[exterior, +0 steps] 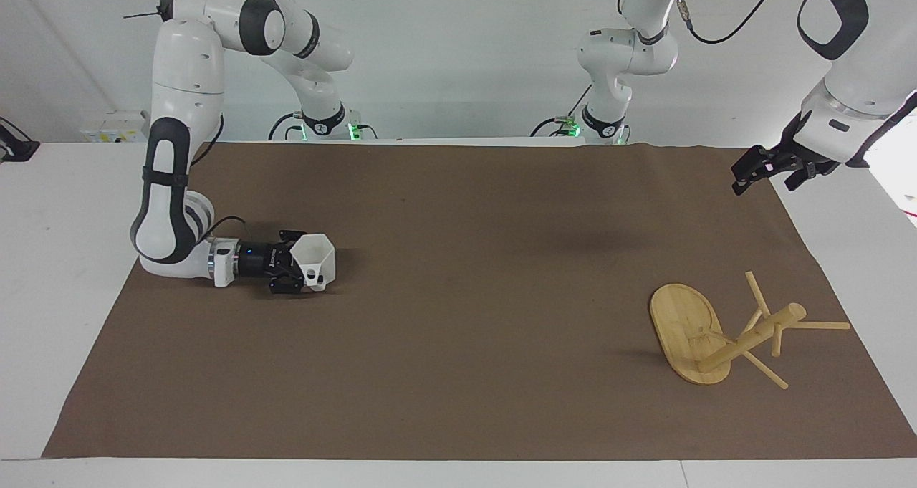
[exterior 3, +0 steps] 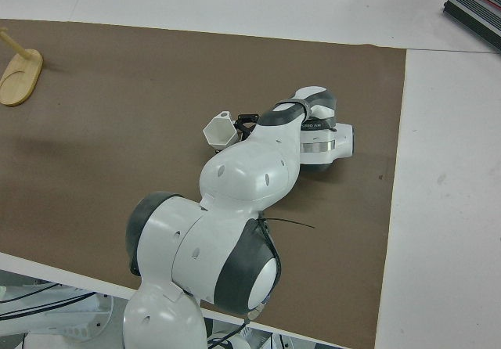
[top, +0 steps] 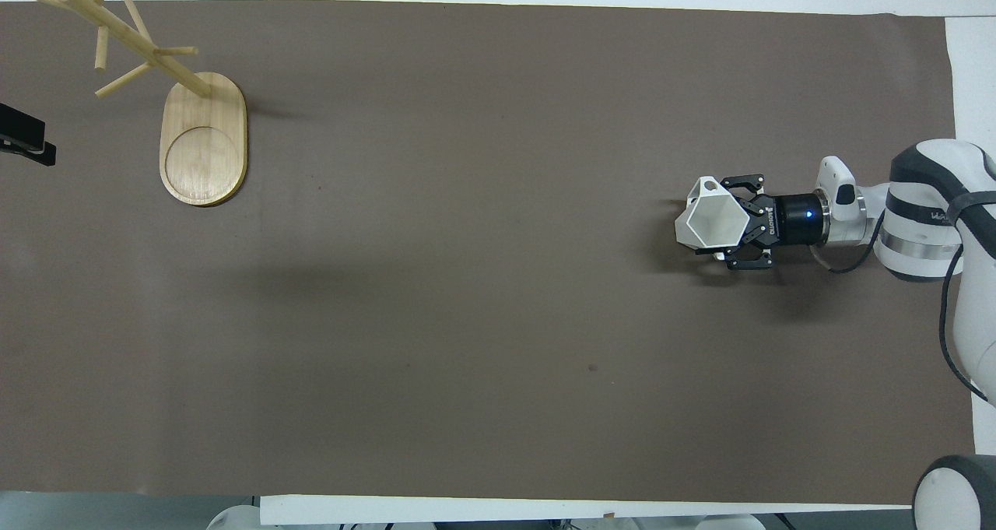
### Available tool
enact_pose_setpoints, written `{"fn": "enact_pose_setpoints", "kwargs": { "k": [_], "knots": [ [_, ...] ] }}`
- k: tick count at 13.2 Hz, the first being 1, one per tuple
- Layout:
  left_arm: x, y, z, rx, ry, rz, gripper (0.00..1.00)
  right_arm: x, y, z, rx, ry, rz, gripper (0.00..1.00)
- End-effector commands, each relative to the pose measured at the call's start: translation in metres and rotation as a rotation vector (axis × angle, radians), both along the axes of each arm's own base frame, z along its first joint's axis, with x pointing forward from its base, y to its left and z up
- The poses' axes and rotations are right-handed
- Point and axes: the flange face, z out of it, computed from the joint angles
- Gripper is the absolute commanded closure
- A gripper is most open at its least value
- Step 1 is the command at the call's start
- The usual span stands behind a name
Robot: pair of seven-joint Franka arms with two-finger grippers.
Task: Hang cup on rack
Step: 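Close the right gripper on the white cup's body, then carry the cup toward the rack with the right gripper while the left gripper approaches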
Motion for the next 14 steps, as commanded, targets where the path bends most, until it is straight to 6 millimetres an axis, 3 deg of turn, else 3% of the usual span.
{"fn": "enact_pose_setpoints", "kwargs": {
  "k": [1, 4, 6, 9, 10, 12, 13, 14],
  "knots": [
    [-0.005, 0.002, 0.003, -0.011, 0.006, -0.001, 0.0, 0.023, 0.058, 0.062, -0.025, 0.059, -0.016, 0.79],
    [-0.005, 0.001, 0.003, -0.011, 0.006, -0.003, 0.0, 0.045, 0.163, 0.112, -0.026, 0.093, -0.068, 0.79],
    [-0.005, 0.002, 0.003, -0.011, 0.006, -0.001, 0.0, 0.048, 0.216, 0.121, -0.036, 0.115, -0.107, 0.79],
    [-0.006, 0.0, 0.004, -0.012, 0.01, -0.012, 0.0, 0.031, 0.305, 0.117, -0.056, 0.16, -0.159, 0.79],
    [-0.008, -0.012, 0.002, -0.014, 0.02, -0.034, 0.0, 0.025, 0.331, 0.119, -0.056, 0.172, -0.177, 0.79],
    [-0.011, -0.062, 0.002, -0.014, 0.005, -0.086, 0.0, 0.005, 0.379, 0.119, -0.04, 0.199, -0.196, 0.79],
    [-0.011, -0.079, -0.001, -0.021, -0.042, -0.041, 0.0, -0.001, 0.391, 0.119, -0.043, 0.197, -0.194, 0.79],
    [-0.015, -0.108, -0.008, -0.043, -0.08, -0.008, 0.0, -0.002, 0.395, 0.121, -0.041, 0.2, -0.207, 0.79]
  ]
}}
